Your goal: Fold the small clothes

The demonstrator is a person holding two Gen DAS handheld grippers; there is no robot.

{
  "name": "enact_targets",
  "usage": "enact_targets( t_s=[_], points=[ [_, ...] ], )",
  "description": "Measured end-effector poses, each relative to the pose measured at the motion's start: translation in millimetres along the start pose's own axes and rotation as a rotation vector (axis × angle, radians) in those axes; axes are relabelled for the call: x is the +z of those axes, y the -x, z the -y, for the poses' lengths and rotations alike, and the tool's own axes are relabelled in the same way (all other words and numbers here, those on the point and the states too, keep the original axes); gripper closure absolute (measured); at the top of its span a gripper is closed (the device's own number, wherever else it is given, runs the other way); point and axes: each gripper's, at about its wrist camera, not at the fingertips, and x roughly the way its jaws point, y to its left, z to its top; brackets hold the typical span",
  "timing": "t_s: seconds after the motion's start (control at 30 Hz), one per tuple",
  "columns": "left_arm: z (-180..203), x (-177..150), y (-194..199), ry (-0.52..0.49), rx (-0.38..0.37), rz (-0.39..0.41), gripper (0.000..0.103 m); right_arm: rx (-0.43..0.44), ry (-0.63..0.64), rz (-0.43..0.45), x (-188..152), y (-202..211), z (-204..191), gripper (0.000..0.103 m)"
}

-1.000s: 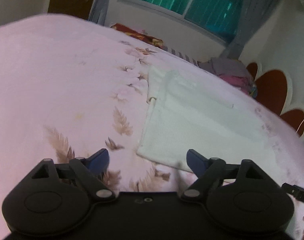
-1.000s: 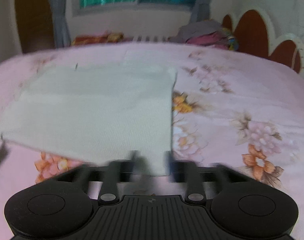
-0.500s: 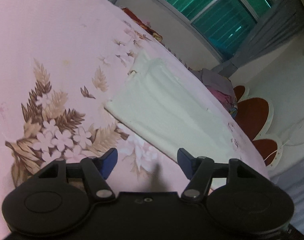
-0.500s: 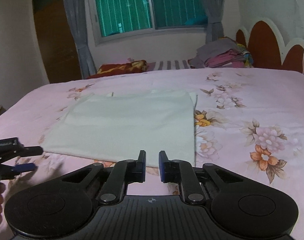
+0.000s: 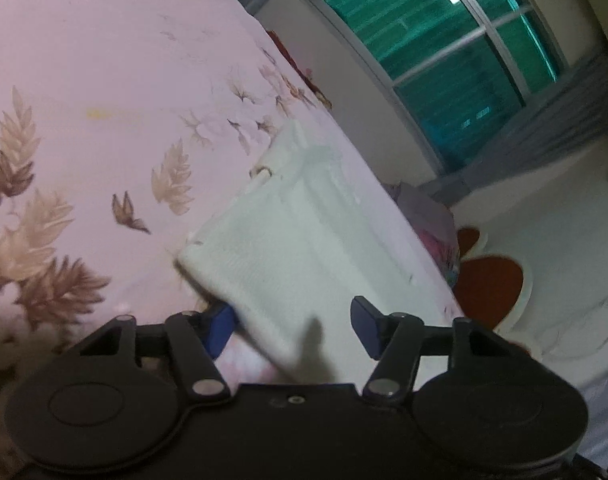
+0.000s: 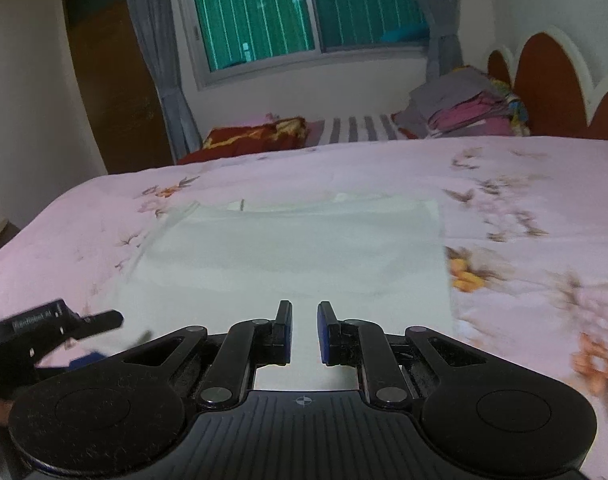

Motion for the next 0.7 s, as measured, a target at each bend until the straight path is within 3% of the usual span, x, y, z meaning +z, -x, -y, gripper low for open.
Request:
enact_targets(
  t_s=[0.1,0.17,0.27,0.53,0.6,0.7],
  points=[
    [-1,4,-10,0.035,-0.014,0.014,0.054,0.008,-0.012,-0.021,11,-28,-11,0.090],
    [-4,9,-19,0.060,-0.022,0.010,0.068,0.004,-0.008,-0.034,18,-49,-19,0.103],
    [-14,17,-30,0.110,-0.025,0.021,0.086,0.010,-0.002,-0.059,28,-77,-27,0.103],
    [-15,26,-42,0.092,-0.036,0.043,0.088,-0.018,0.002,-0.120,40,-134,-40,0.103],
    [-14,28,-44,0.081,-0.030,0.024,0.096,-0.023,-0.007,-0.138,38,-144,-38,0.103],
    [-10,30,-38,0.052,-0.020,0.026,0.096,-0.028,-0.002,-0.177,30,-155,-34,0.103]
  ],
)
